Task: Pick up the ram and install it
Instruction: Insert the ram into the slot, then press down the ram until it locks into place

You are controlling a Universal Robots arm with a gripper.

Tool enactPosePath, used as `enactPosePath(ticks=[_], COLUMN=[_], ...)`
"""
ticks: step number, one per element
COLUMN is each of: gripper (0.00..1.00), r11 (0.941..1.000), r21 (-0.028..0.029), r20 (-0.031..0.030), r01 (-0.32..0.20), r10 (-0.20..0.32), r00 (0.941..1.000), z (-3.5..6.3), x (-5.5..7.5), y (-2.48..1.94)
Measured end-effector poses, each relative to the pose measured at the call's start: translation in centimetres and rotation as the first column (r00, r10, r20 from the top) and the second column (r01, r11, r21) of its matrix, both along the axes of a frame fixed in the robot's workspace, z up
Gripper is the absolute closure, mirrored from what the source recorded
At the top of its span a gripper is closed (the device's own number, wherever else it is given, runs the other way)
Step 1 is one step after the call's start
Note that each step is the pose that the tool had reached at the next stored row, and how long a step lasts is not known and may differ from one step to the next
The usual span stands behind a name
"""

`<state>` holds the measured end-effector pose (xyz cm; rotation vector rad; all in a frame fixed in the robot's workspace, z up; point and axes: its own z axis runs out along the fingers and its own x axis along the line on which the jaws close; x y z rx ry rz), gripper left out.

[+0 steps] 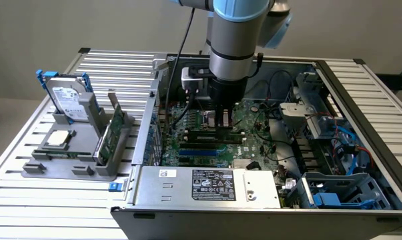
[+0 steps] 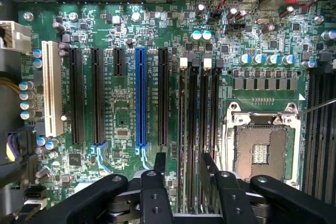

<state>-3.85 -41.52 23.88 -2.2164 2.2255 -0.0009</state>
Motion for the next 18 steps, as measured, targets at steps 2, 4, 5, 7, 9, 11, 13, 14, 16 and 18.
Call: enactPosePath(ticks=[2,4,5,7,9,11,13,14,16,18], gripper=[0.60,0.60,0.62,0.75,0.81,0.87,0.89,0.89,0.89,0.89], r11=[1.0000,1.0000,1.0000,1.0000,1.0000,1.0000,1.0000,1.0000,1.0000,1.0000], r21=[-0.0001,-0.0002,-0.0001,-0.0001,0.0002,0.0002,0.0001,0.0001,0.0000,0.0001], r20=[-0.0017,-0.0028,-0.0030,-0.0038,-0.0037,-0.0037,-0.0038,-0.0038,-0.0039,-0.0039], r01=[0.000,0.000,0.000,0.000,0.000,0.000,0.000,0.000,0.000,0.000], r10=[0.000,0.000,0.000,0.000,0.000,0.000,0.000,0.000,0.000,0.000], r00=[1.0000,1.0000,1.0000,1.0000,1.0000,1.0000,1.0000,1.0000,1.0000,1.0000], z=[0.65,1.29,1.54,1.96,1.99,1.99,2.00,2.00,2.00,2.00], x=[0.0,0.0,0.0,0.0,0.0,0.0,0.0,0.0,0.0,0.0], y=[-0.02,-0.04,-0.04,-0.05,-0.04,-0.04,-0.05,-0.04,-0.05,-0.04])
